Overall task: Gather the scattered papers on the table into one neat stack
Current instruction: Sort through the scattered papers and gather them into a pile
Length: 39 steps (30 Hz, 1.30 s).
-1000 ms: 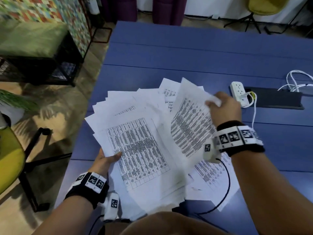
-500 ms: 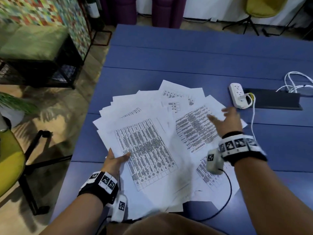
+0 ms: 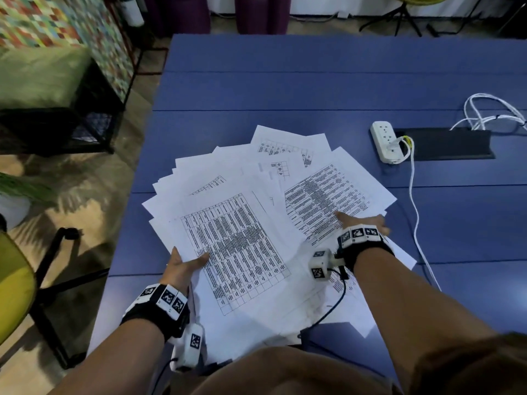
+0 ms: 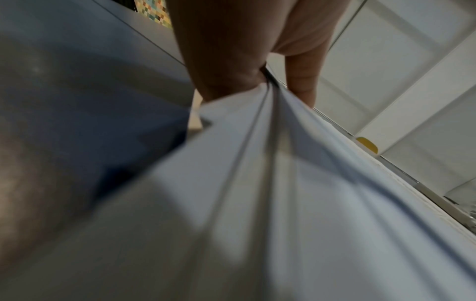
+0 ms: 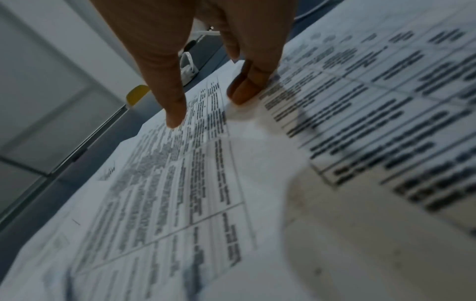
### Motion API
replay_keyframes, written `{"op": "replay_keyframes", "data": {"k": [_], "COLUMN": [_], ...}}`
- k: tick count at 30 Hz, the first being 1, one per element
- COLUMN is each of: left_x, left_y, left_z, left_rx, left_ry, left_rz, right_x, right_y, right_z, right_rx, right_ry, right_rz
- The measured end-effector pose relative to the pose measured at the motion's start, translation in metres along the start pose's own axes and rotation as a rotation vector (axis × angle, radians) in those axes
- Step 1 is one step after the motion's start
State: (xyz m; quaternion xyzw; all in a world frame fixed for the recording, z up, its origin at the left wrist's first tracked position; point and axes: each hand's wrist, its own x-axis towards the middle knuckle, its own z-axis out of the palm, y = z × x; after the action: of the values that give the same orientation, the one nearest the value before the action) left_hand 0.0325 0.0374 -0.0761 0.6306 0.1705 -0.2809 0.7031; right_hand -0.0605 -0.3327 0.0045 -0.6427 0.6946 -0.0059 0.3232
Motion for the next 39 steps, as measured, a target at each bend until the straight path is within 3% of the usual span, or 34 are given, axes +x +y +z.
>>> {"op": "replay_keyframes", "data": {"k": [3, 7, 11, 14, 18, 20, 24, 26, 29, 31, 34, 39], "left_x": [-0.006, 0.010, 0.004, -0.006, 0.005, 0.004, -0.001, -0.002, -0.005, -0.008, -0.009, -0.020], "left_y": [0.006, -0.005, -0.002, 0.006, 0.000, 0.002, 0.005, 0.006, 0.009, 0.010, 0.009, 0.014], "left_z": [0.006, -0.006, -0.003, 0.005, -0.004, -0.002, 0.002, 0.001, 0.002, 0.003, 0.006, 0.010], "left_rx": [-0.019, 0.016, -0.031, -0.015, -0.046, -0.041, -0.047, -0.059, -0.079, -0.053, -0.011, -0.045], "left_ry": [-0.029, -0.030, -0.034, -0.050, -0.023, -0.041, -0.052, -0.033, -0.039, -0.021, -0.016, -0.002], "left_rz": [-0.033, -0.008, -0.012, 0.000, -0.016, -0.019, -0.023, -0.047, -0.055, -0.060, -0.064, -0.086], "right_x": [0.000, 0.012, 0.026, 0.021, 0.016, 0.011, -0.012, -0.032, -0.065, -0.075, -0.076, -0.081], "right_y": [-0.002, 0.007, -0.001, -0.010, -0.014, -0.019, -0.052, -0.075, -0.101, -0.102, -0.085, -0.030], "right_z": [0.001, -0.014, -0.026, -0.028, -0.031, -0.035, -0.063, -0.080, -0.100, -0.094, -0.060, 0.003], "right_rx": [0.018, 0.034, 0.015, -0.100, -0.168, -0.100, 0.259, 0.426, 0.636, 0.691, 0.608, 0.072], "right_ry": [-0.059, -0.196, -0.022, -0.094, -0.196, -0.146, 0.098, 0.086, -0.057, -0.177, -0.359, -0.441], "right_rz": [0.036, -0.046, -0.225, -0.326, -0.315, -0.367, -0.568, -0.746, -0.938, -0.917, -0.752, -0.661]}}
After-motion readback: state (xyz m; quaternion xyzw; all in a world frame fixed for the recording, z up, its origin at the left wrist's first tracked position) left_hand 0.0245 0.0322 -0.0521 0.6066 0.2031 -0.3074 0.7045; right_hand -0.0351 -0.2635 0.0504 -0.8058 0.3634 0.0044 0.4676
